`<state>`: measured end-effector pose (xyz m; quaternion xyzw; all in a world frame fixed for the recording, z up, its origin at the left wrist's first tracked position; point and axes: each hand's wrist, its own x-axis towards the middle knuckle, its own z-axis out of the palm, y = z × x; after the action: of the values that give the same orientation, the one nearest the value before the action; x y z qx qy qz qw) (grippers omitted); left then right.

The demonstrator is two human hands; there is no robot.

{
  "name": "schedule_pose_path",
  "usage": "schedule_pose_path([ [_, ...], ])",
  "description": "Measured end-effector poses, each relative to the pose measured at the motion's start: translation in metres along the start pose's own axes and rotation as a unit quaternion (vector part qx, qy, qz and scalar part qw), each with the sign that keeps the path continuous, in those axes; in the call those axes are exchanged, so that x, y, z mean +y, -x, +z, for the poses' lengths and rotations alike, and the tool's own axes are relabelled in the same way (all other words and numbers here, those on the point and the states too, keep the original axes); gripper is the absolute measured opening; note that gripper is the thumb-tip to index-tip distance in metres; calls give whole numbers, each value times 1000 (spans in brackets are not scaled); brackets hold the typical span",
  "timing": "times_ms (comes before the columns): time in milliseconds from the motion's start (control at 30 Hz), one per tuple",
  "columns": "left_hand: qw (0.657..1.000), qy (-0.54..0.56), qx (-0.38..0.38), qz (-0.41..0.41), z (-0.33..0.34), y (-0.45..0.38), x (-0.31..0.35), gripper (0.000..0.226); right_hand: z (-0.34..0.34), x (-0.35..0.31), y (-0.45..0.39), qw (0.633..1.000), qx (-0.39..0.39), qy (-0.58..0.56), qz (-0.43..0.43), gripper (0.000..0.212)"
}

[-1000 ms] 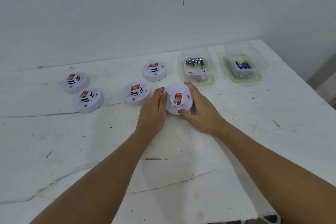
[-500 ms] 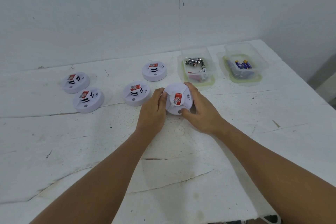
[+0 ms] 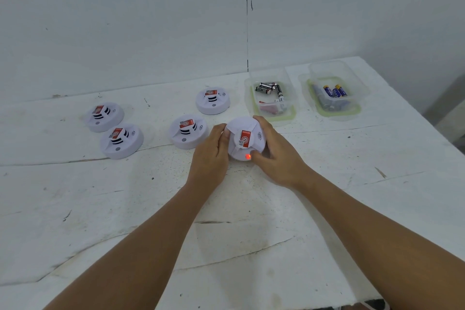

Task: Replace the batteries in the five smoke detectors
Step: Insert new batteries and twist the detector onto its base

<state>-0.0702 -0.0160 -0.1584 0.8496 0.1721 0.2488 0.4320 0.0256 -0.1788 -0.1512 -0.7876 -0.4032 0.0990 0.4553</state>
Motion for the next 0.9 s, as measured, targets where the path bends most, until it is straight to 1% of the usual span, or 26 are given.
schedule_pose_path([
  [900,1000,-7,2,1,0,-1,0,32,-1,-4,2,1000,5,-2,-3,67],
])
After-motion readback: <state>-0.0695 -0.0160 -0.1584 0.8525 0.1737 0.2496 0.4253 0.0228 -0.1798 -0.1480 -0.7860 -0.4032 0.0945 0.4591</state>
